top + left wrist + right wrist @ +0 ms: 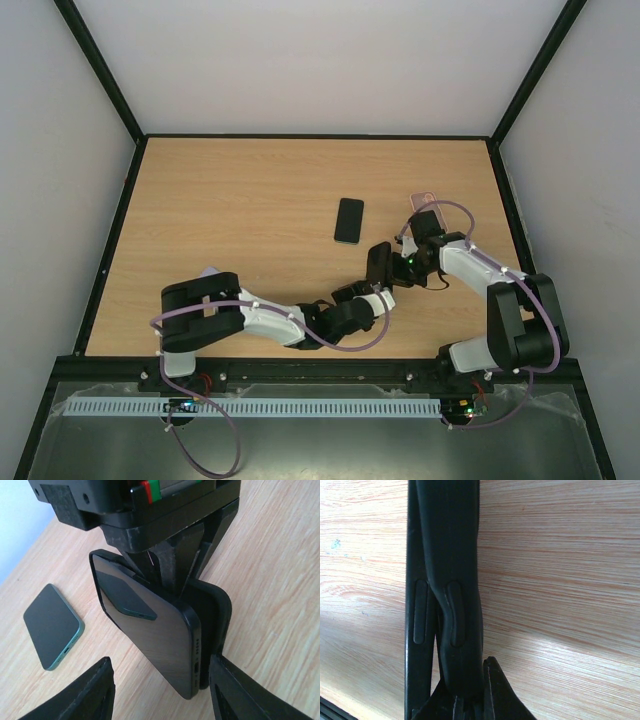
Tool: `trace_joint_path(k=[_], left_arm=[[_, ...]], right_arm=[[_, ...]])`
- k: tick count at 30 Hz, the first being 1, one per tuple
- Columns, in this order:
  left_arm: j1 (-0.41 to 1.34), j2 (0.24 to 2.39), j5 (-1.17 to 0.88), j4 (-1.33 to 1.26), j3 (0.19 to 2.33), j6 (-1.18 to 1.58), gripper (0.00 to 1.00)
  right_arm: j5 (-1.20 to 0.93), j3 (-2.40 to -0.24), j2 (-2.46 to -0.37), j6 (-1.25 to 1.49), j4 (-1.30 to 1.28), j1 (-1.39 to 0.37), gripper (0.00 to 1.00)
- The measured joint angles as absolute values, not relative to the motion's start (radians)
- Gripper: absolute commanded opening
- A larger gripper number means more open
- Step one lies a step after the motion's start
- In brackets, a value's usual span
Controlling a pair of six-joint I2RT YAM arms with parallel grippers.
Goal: Take the phone out of the phone case
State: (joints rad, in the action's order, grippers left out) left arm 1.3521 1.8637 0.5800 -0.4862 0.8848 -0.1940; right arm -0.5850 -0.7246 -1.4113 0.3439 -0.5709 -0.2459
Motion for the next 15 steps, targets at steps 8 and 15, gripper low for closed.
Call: trace_joint_path(k=[8, 15], left_arm=[[1.357, 1.917, 0.659, -0.489, 0.925, -0.236, 0.48], [1.385, 1.99, 0.743, -0.539, 0.959, -0.282, 0.43]], right_arm=[[-0.589, -0.725, -1.411, 0.345, -0.569, -0.246, 0.02], [-0.601, -0.725, -1.41, 0.349, -0.559, -0.245, 0.02]])
